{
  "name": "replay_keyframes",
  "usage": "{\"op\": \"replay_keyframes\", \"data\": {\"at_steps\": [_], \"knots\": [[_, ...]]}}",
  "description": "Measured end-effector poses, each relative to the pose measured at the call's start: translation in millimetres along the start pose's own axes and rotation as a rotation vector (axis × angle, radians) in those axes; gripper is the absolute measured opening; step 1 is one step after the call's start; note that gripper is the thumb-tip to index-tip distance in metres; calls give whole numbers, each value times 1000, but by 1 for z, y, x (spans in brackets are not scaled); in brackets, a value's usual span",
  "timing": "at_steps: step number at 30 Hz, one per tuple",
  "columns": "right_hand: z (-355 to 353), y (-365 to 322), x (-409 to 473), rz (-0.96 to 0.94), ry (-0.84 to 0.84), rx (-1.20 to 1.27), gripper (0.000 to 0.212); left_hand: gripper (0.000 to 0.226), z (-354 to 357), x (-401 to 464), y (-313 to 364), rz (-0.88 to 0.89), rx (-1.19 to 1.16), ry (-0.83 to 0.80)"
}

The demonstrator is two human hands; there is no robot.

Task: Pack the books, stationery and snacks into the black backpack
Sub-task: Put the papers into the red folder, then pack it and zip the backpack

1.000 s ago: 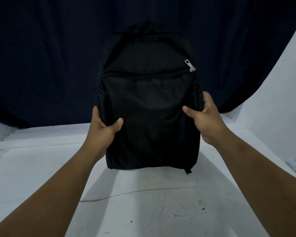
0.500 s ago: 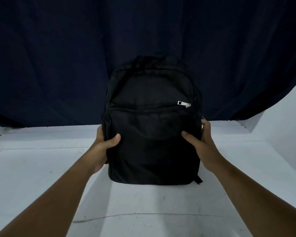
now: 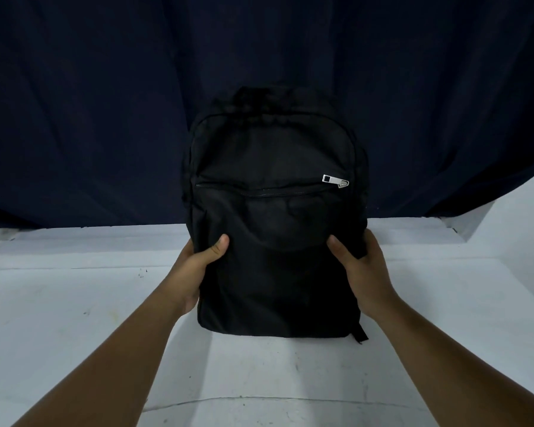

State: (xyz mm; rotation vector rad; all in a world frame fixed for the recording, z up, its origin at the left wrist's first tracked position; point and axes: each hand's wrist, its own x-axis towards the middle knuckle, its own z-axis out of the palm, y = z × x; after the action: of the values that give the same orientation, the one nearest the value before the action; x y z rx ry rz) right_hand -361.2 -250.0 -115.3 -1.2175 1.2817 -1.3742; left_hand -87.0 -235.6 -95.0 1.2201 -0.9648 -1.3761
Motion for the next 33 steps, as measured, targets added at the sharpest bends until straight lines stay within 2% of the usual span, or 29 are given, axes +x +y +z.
{"op": "replay_keyframes", "data": {"at_steps": [5,9,15,19,23,29,33], "knots": [[2,-7,5,-117,-18,-25,53,84,-1,0,7,106,-6,-6],[3,3,15,-88,-74,-86,64,64,-1,9,5,108,30,27],[-4,7,28,13,-79,-155,65,62,-2,16,3,22,109,-16],[-8,12,28,32,-97,-146,65,94,-7,12,-1,-61,141,-34],[-7,14,29,44,-81,-156,61,74,-4,8,-5,-148,150,-12],[-7,8,30,74,-93,-122,54,102,-9,2,-5,-255,266,5],[-4,10,29,57,-78,-130,72,100,-11,4,-6,-267,258,24]]}}
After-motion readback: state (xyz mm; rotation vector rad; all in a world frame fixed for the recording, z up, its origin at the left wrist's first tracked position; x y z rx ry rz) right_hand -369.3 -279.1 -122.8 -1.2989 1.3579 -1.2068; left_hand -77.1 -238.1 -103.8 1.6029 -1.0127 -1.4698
